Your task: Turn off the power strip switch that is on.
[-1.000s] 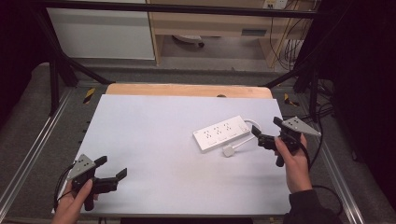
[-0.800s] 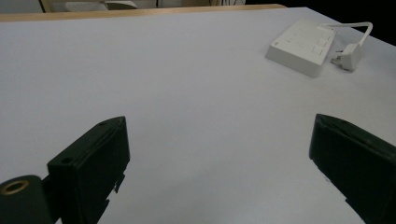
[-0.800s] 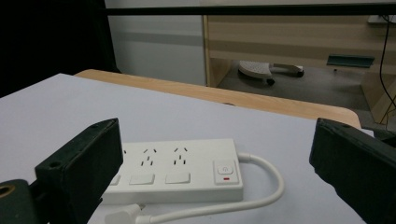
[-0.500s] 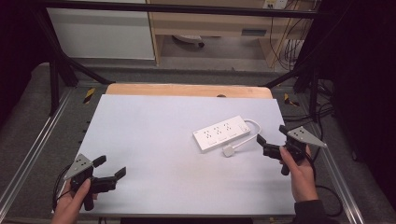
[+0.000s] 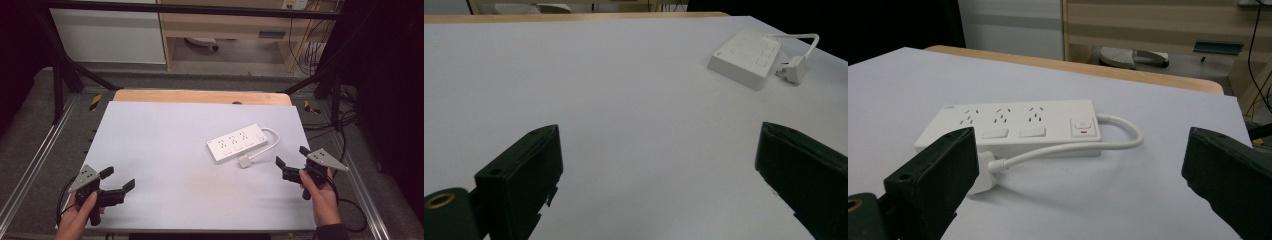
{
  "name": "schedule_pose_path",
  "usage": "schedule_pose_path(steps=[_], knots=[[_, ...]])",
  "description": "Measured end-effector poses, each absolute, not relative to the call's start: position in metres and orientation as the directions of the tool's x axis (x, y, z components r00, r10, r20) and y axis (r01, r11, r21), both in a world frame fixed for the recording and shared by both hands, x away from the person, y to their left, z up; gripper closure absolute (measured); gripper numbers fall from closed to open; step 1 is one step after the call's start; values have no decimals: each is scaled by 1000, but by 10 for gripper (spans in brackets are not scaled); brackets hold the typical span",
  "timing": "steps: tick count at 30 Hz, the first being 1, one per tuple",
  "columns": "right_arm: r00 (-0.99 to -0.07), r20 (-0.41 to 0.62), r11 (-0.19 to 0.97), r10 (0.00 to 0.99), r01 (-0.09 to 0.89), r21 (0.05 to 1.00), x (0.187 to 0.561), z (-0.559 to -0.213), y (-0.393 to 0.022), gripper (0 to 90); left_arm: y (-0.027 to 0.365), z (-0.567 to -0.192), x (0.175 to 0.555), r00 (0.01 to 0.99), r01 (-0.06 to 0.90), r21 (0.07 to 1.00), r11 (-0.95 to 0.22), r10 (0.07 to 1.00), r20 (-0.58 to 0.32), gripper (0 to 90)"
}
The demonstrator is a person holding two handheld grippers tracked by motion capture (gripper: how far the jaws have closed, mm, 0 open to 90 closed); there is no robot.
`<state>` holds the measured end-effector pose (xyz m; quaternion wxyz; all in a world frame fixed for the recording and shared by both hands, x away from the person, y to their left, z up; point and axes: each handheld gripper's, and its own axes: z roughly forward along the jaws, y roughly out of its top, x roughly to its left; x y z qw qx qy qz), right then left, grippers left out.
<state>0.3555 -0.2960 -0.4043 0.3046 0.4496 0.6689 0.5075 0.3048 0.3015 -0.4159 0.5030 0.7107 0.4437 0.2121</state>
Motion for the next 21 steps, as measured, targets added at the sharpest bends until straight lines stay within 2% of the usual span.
schedule_pose_path(steps=[15, 19, 21], knots=[[-458, 66, 117, 886, 359, 926, 355, -435, -280, 23, 301, -416, 305, 518, 414, 905, -101, 843, -143, 50], [-479, 55, 166, 876, 407, 898, 360, -444, -271, 27, 301, -415, 305, 521, 413, 905, -106, 842, -139, 50], [-431, 35, 194, 902, 475, 858, 366, -450, -269, 31, 301, -415, 305, 522, 413, 905, -106, 841, -140, 50]])
